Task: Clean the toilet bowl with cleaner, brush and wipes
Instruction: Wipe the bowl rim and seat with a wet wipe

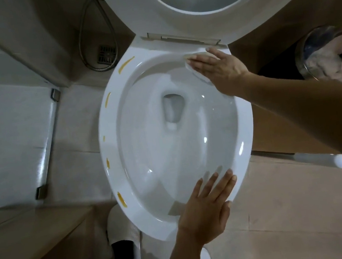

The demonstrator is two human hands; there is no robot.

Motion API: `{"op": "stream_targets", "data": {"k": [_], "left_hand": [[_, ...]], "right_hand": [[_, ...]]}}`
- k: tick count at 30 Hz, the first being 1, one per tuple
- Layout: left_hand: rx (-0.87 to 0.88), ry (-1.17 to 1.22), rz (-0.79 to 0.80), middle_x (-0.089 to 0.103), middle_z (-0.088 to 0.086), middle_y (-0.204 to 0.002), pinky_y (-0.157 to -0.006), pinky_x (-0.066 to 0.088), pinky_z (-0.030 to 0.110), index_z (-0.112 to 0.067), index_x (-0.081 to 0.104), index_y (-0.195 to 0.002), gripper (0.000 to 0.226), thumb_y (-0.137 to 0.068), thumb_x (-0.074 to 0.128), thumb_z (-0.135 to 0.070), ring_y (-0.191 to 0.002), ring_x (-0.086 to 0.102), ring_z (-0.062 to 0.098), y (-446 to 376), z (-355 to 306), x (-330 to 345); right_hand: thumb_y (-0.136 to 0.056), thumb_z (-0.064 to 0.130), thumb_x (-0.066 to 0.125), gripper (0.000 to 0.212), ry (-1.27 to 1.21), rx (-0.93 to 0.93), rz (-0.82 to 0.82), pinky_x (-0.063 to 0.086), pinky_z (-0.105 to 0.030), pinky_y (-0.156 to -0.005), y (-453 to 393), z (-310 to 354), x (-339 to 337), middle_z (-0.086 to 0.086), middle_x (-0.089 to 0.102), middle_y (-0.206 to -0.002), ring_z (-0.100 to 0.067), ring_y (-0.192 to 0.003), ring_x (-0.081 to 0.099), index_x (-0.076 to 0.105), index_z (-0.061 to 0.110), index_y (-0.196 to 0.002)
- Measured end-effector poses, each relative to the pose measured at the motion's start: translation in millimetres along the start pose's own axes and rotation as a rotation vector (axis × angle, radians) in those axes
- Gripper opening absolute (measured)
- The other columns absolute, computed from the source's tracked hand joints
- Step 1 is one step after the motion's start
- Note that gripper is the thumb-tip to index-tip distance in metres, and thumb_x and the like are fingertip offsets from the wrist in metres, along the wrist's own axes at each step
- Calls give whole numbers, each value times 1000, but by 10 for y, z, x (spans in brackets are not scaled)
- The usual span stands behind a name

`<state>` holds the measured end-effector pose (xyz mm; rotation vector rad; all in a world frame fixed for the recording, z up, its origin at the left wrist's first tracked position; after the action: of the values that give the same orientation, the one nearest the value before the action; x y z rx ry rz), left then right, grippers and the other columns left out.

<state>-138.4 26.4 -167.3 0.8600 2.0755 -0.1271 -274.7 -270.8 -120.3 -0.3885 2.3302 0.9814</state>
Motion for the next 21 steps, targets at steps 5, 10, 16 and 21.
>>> {"op": "stream_targets", "data": {"k": [5, 10, 16, 21], "left_hand": [[8, 22, -2, -2, -11, -160, -115, 18, 46, -27, 1, -153, 59, -101, 27, -34, -146, 8, 17, -4, -11, -27], [1, 18, 6, 4, -10, -160, -114, 25, 44, -26, 9, -153, 58, -100, 28, -36, -146, 12, 16, -6, -7, -20], [-2, 38, 28, -1, -12, -160, -115, 21, 45, -28, 5, -153, 57, -100, 26, -36, -147, 7, 15, -3, -7, -24], [4, 45, 12, 1, -13, -160, -115, 21, 45, -29, 7, -153, 56, -101, 24, -36, -147, 8, 13, -1, -13, -40]], "right_hand": [[-95, 22, 17, 65, -14, 17, 76, -18, -39, -113, 235, 155, 191, -7, -23, -157, -19, -145, -21, -17, 6, -148], [-98, 23, 16, 64, 60, -23, -4, -14, -40, -116, -70, 23, -35, -4, -26, -156, -16, -144, -22, -23, 10, -147], [-99, 24, 16, 64, 96, -63, -56, -12, -39, -117, -99, -28, -37, -5, -30, -154, -17, -144, -22, -29, 8, -143], [-100, 24, 17, 64, 71, -67, -92, -11, -38, -117, -129, -67, -79, -5, -34, -149, -17, -145, -21, -32, 7, -138]]}}
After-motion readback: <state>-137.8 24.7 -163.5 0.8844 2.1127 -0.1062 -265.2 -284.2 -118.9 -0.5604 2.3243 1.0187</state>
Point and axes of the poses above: each hand's wrist, its own y-axis away from the middle knuckle, its own x-axis out of the palm, z = x × y, the point moved 1 cm from there along -y, towards the middle knuckle
